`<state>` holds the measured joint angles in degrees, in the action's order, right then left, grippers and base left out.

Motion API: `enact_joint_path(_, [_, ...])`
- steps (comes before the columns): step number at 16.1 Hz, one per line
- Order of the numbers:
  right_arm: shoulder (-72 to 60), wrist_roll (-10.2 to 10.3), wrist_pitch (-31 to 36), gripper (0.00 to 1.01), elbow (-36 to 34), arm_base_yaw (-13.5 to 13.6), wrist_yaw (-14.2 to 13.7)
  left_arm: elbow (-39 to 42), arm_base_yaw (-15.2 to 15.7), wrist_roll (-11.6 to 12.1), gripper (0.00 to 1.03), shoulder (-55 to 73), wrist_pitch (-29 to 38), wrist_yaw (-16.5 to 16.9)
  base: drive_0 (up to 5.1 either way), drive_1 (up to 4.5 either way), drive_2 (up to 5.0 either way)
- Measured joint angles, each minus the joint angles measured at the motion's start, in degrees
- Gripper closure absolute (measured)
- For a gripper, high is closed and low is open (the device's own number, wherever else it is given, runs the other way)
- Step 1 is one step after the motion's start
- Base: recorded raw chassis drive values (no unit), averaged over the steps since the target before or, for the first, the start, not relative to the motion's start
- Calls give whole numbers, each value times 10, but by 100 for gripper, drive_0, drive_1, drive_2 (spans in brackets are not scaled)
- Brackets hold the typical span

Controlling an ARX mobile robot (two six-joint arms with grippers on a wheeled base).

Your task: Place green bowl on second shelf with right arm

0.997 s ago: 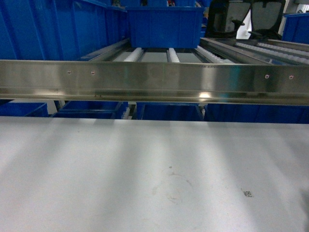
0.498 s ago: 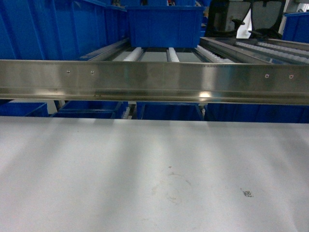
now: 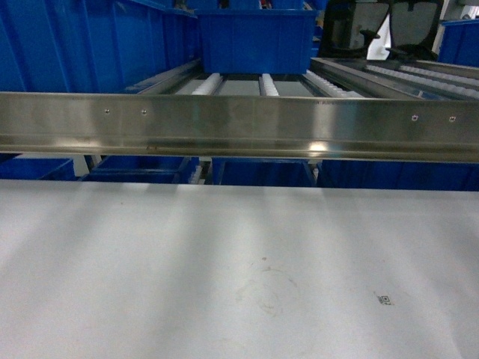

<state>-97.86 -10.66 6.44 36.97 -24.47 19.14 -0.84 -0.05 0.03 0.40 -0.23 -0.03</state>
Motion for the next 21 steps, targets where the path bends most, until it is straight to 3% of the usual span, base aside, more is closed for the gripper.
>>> enact_joint_path(2, [-46, -26, 18, 3, -7, -10, -18, 0, 0, 0, 5, 0, 0, 0, 0, 0, 0])
enact_joint_path(3, [-67, -28, 26, 3, -11, -10, -19, 0, 0, 0, 5, 0, 0, 0, 0, 0, 0])
enact_joint_path(8, [-96, -19, 60, 5, -33, 35, -12, 0, 0, 0, 5, 0, 0, 0, 0, 0, 0])
enact_joint_path(15, [-98, -18, 72, 81, -48, 55, 2, 0, 0, 0, 5, 0, 0, 0, 0, 0, 0])
enact_joint_path(17, [-84, 4, 80, 99, -58, 66, 14, 0, 0, 0, 5, 0, 0, 0, 0, 0, 0])
enact_joint_path(18, [-72, 30, 85, 99, -62, 75, 28, 0, 0, 0, 5, 0, 0, 0, 0, 0, 0])
enact_joint_path(21, [68, 119, 86, 99, -105, 156, -14, 0, 0, 0, 5, 0, 0, 0, 0, 0, 0])
